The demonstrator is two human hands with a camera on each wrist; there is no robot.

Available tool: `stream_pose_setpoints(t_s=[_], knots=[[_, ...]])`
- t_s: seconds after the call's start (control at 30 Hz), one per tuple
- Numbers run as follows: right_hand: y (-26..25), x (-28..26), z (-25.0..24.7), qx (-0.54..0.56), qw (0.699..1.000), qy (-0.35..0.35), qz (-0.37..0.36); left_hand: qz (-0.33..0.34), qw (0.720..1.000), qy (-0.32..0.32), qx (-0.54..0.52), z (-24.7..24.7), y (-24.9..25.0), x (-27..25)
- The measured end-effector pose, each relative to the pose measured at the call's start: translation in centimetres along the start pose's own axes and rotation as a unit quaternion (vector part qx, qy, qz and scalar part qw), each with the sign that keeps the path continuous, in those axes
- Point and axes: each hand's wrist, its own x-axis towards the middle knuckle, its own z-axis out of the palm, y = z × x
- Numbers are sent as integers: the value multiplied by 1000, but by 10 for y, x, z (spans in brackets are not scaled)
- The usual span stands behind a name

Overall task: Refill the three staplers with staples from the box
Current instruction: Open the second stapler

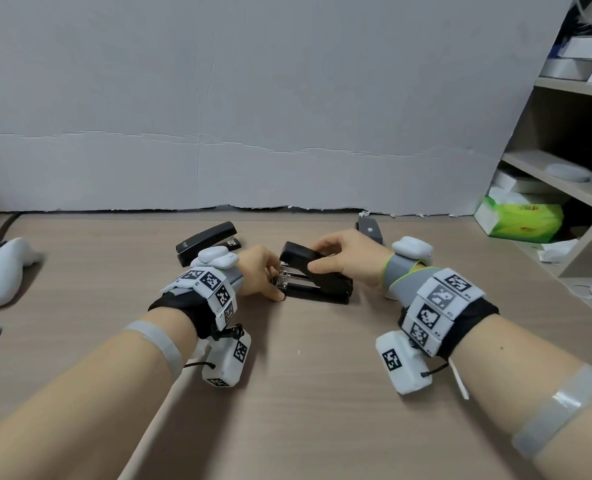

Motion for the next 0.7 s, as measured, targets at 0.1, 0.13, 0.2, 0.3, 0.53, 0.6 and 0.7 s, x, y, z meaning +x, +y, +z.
stream_pose_setpoints(t_s=[0.1,0.13,0.2,0.3,0.53,0.6,0.7], knots=[[16,-8,-17,41,995,29,89,-1,999,22,-32,-3,-6,4],[22,-10,-19,54,991,21,122,-2,999,26,-34,-3,-7,3],[30,-15,-18,57,984,-6,171,10,998,27,-50,-3,-5,1],[34,-18,-12,70,976,-12,208,45,986,-22,-161,-11,2,-10],[38,-23,-19,161,960,-27,228,93,971,7,-221,-34,23,-19],[39,-22,-20,169,956,-24,238,106,985,27,-137,-37,24,-13],[39,-19,-21,202,942,-23,267,122,989,43,-77,-38,27,-5]])
